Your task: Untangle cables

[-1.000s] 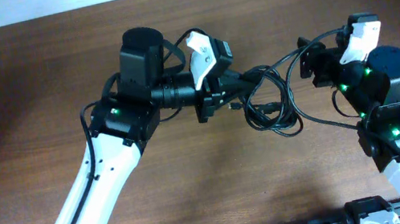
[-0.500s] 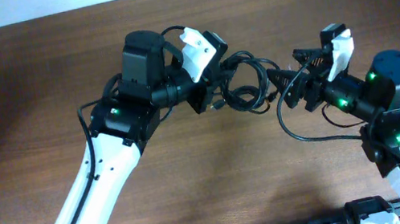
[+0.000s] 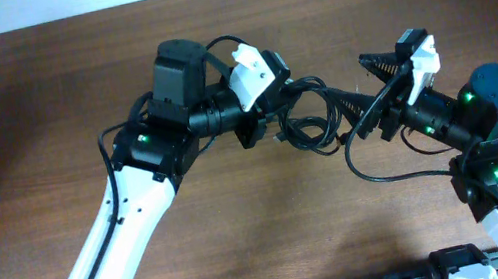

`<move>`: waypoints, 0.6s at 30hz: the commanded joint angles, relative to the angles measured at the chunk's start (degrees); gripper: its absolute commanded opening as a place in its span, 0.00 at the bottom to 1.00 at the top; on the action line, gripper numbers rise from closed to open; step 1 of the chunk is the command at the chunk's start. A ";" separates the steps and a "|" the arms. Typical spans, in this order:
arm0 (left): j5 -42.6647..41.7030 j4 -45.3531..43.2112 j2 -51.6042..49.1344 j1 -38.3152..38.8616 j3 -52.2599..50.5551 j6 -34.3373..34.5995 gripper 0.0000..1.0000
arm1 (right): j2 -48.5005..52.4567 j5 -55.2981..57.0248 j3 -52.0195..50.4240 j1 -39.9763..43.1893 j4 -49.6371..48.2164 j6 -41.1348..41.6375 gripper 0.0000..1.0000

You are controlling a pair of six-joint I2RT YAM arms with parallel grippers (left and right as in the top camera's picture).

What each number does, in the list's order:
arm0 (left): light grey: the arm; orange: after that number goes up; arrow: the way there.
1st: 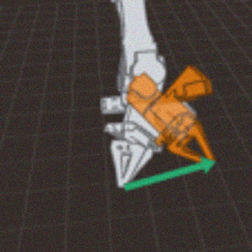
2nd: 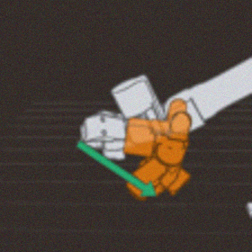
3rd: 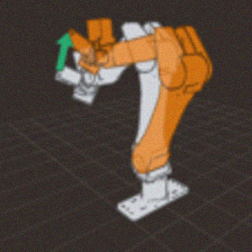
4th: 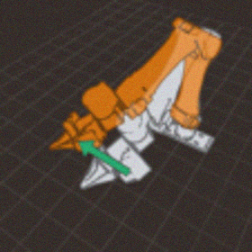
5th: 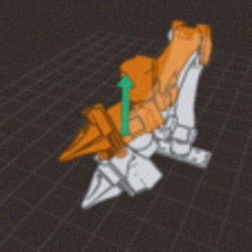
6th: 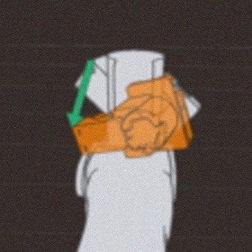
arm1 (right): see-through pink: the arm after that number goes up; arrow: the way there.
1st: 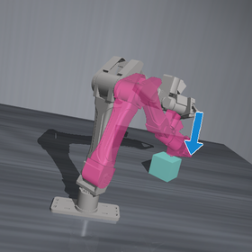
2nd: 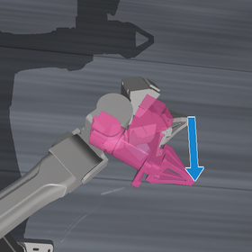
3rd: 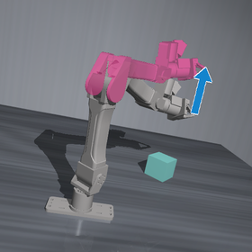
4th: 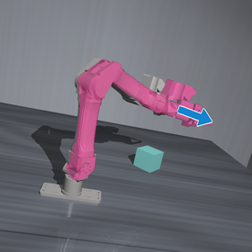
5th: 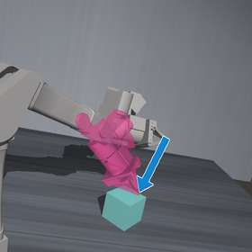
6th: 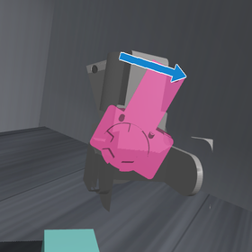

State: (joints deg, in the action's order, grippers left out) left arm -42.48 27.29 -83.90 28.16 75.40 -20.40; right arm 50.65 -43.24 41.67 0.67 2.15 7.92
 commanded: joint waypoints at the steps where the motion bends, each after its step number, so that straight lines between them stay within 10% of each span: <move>1: -5.70 -0.17 0.98 0.20 1.05 -1.62 0.00 | -0.17 -0.46 0.79 0.15 0.63 -2.16 0.88; 18: -12.46 1.90 0.98 0.24 1.05 -3.72 0.00 | 0.55 -1.18 0.79 0.15 -2.54 -2.14 0.88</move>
State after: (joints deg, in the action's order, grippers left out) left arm -49.58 28.53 -83.90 28.12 75.40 -22.79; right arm 50.83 -46.17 41.67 0.67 1.10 6.02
